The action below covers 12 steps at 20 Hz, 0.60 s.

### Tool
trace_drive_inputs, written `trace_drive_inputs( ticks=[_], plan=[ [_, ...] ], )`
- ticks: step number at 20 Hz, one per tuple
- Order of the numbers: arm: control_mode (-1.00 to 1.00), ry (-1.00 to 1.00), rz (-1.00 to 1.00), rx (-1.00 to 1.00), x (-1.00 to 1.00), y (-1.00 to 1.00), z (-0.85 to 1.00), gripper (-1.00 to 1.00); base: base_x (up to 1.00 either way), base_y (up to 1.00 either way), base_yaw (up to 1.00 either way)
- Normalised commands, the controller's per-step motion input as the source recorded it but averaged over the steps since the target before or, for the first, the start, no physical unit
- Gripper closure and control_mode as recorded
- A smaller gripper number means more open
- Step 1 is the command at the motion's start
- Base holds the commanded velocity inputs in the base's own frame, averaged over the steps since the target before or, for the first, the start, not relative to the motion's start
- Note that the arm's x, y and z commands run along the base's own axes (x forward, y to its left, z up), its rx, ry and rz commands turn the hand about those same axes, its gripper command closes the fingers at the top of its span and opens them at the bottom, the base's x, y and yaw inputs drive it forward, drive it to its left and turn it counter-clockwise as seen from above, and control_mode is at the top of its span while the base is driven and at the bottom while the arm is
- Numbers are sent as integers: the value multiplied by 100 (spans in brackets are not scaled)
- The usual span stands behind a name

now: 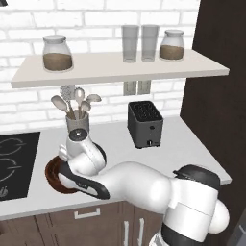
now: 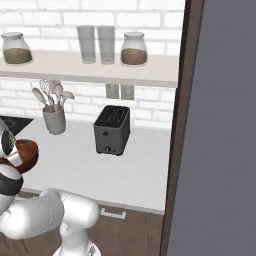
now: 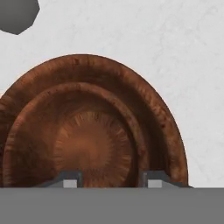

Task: Pick up the bowls on the counter and stack them on top of one another in the open cabinet. Place the smaller bowl on top of the larger bowl.

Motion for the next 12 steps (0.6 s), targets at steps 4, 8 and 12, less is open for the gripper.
trace_drive_inputs(
  ticks=[4,8,12],
  plan=[
    [-100,-10,1,7,-1,-6,62,-100,0,0,0],
    [-100,5,24,0,-17,-90,13,-100,0,0,0],
    [-100,10,38,-1,4,-66,0,-100,0,0,0]
  ],
)
